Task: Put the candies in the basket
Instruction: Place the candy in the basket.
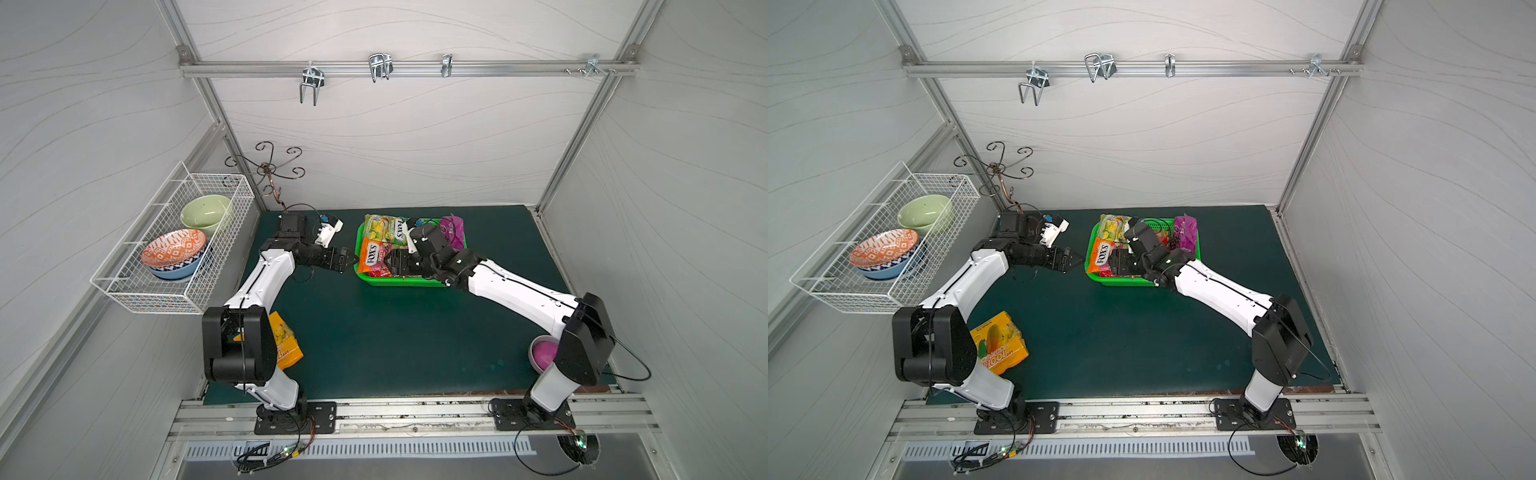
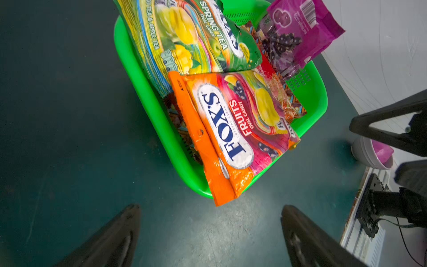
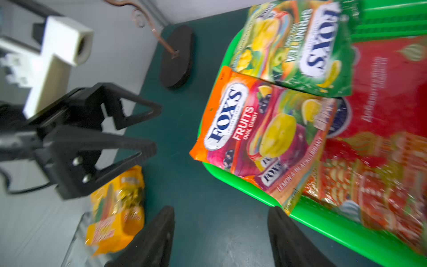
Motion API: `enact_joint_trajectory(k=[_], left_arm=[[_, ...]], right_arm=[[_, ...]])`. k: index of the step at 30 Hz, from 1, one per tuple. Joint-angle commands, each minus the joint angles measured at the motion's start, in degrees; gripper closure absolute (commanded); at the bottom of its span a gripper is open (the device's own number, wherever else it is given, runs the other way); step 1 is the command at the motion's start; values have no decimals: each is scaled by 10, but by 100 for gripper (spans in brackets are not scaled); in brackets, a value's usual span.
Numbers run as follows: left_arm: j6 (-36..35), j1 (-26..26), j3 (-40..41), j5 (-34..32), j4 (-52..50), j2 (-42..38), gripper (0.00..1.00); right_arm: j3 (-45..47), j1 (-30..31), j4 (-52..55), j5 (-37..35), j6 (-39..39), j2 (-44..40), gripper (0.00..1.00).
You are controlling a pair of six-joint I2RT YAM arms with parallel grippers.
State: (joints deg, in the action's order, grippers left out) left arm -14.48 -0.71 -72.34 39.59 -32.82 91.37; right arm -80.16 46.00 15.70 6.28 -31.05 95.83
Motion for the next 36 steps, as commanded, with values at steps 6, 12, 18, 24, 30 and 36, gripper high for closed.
enact_joint_trajectory(k=[6,12,18,24,30,36], left_arm=[[24,27,-53,-55,26,84,2],[16,36,-57,-39,30,114,1],[4,36,-46,-65,40,129,1],[-16,37,-32,-83,36,135,1],[-26,36,-39,-79,24,141,1],[-65,29,-84,-63,-64,123,1]], right_arm=[[-50,-86,-18,476,89,110,68],[-83,-104,-45,460,66,172,74],[-65,-117,-42,372,59,212,76],[-15,-121,-28,324,64,197,74],[11,-122,-43,322,66,145,71],[-20,-119,21,280,111,74,69]])
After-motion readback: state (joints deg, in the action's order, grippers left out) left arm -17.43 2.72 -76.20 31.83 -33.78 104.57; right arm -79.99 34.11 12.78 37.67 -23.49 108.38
